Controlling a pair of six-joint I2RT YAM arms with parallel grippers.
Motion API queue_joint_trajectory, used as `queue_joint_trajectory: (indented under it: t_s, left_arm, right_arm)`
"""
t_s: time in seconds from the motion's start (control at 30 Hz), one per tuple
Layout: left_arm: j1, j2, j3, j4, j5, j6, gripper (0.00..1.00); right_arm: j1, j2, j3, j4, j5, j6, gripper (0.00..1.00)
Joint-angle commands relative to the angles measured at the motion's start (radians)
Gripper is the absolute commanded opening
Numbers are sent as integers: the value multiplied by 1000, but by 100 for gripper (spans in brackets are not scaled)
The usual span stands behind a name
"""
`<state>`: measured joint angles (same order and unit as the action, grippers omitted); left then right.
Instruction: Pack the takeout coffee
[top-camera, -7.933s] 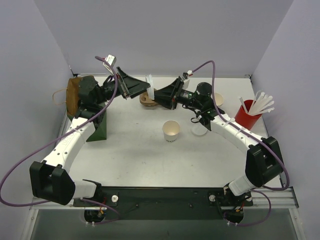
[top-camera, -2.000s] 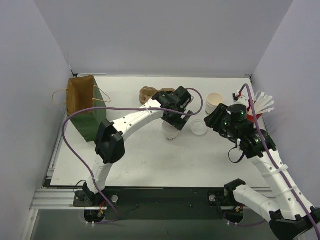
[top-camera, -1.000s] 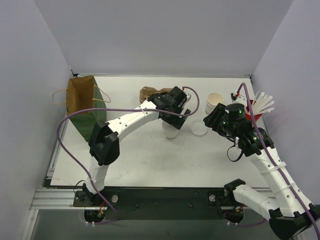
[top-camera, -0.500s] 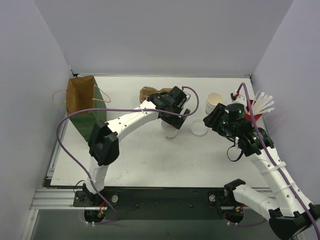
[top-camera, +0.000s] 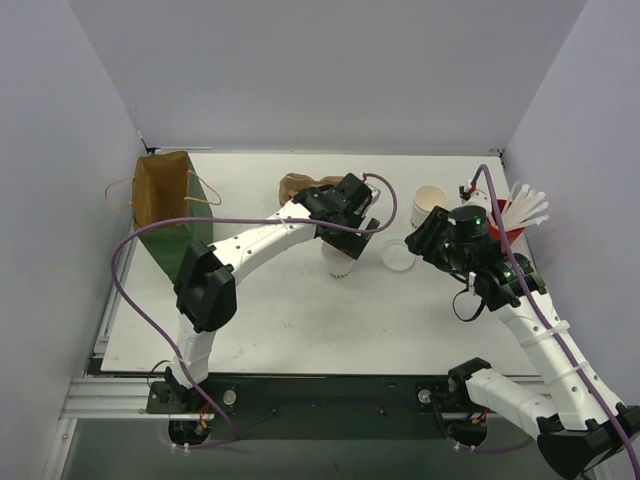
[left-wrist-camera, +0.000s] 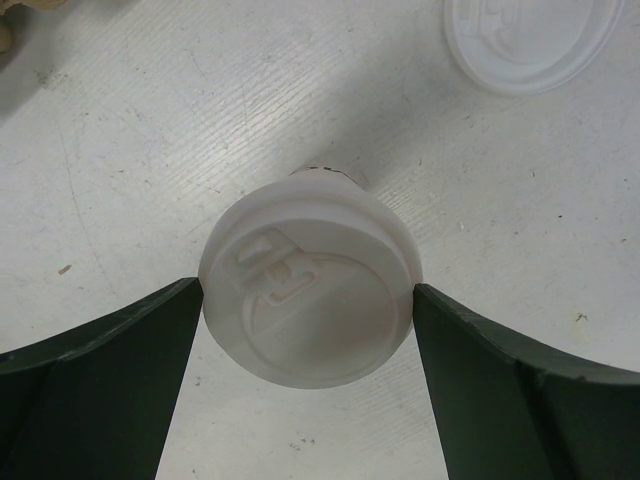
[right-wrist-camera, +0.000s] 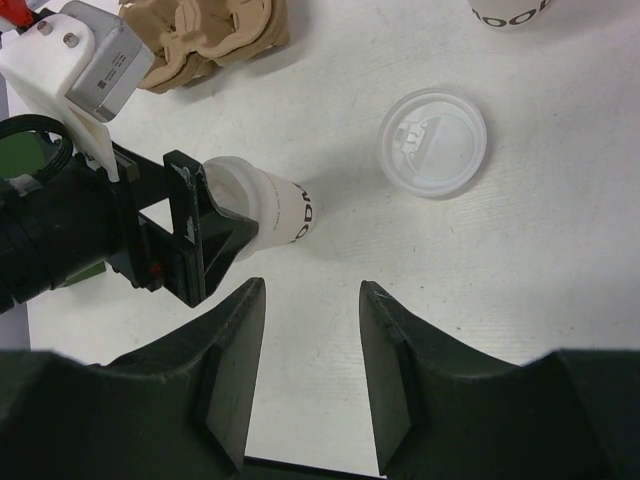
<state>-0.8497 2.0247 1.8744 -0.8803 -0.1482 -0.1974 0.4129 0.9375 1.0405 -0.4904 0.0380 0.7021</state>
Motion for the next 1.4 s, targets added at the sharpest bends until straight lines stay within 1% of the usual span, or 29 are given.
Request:
queue_joint_trajectory:
  t_s: [0.0, 0.33, 0.47, 0.6, 0.73, 0.77, 0.87, 0.9, 0.97, 1.0, 1.03, 1.07, 1.17, 1.2, 1.27, 1.37]
  left_arm:
    - [5, -80, -3, 38, -10, 18, 97]
    - [9, -80, 14, 32, -21, 23, 97]
    - [23, -110, 15, 44, -24, 21, 97]
    - [54, -142, 29, 49, 19, 9, 98]
    - [92, -178, 8, 55, 53, -17, 97]
    - [98, -193, -3, 58, 64, -26, 94]
    - [130, -219, -53, 70, 108, -68, 89]
    - [136, -222, -81, 73, 120, -88, 82]
    - [147, -230, -104, 89, 148, -103, 75]
    - [150, -231, -116, 93, 148, -120, 68]
    - [152, -233, -136, 102, 148, -126, 66]
    - [155, -238, -150, 112, 182, -131, 64]
    - [161, -244, -187, 142, 219, -154, 63]
    - [166, -244, -192, 150, 225, -164, 63]
    - [167, -238, -201, 162, 236, -172, 57]
    - [172, -228, -215, 168, 240, -180, 55]
  right_arm:
    - [0, 9, 10, -2, 2, -9, 38]
    - [0, 21, 20, -2, 0, -13, 38]
    - [3, 38, 24, 3, -10, -9, 38]
    - [17, 66, 41, 7, -12, -15, 38]
    - [32, 127, 62, 16, -21, -23, 38]
    - [44, 144, 81, 18, -21, -24, 37]
    - [84, 225, 119, 18, -15, -33, 37]
    - [95, 248, 147, 18, -13, -42, 36]
    - [112, 316, 174, 16, -4, -50, 36]
    - [127, 339, 202, 18, -1, -59, 36]
    - [130, 383, 213, 18, -1, -61, 35]
    - [138, 405, 225, 13, 3, -65, 35]
    - [159, 486, 263, 12, 0, -72, 35]
    - [161, 503, 269, 10, -1, -73, 35]
    - [170, 547, 283, 13, -12, -70, 34]
    - [185, 593, 297, 18, -20, -67, 34]
